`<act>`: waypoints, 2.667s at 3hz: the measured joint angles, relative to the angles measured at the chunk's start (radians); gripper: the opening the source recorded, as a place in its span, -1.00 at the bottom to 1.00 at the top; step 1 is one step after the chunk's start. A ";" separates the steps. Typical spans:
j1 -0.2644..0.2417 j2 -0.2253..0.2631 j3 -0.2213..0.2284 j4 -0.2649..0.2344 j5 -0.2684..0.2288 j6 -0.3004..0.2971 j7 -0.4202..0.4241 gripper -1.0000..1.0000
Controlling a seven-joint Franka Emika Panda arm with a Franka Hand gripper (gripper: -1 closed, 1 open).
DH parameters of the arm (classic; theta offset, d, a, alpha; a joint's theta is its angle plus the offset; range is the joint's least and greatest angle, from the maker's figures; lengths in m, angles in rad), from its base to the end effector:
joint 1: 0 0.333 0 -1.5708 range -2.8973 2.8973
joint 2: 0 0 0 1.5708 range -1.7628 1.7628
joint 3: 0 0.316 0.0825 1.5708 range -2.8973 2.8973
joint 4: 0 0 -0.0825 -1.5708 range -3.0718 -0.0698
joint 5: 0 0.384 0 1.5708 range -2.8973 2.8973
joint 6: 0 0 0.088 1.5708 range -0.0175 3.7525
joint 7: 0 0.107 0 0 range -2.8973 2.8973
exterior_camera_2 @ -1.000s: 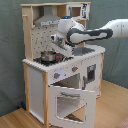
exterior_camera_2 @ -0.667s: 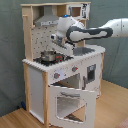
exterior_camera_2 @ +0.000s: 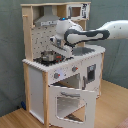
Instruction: Play with the kitchen
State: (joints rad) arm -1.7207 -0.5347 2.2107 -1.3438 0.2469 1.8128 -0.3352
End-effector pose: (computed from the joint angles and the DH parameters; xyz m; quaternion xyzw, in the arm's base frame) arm 0.5138 0.4512 0.5226 0.8986 0.4245 0.0768 0.0802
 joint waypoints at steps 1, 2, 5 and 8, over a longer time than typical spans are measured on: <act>0.000 0.000 0.002 0.042 0.001 -0.044 -0.001 -1.00; -0.001 0.033 0.004 0.049 0.000 -0.098 -0.081 -1.00; 0.010 0.220 0.002 -0.063 -0.068 -0.234 -0.190 -1.00; 0.055 0.428 0.004 -0.271 -0.234 -0.199 -0.197 -1.00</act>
State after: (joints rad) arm -1.6655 -0.1063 2.2146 -1.6152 0.0132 1.6136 -0.5322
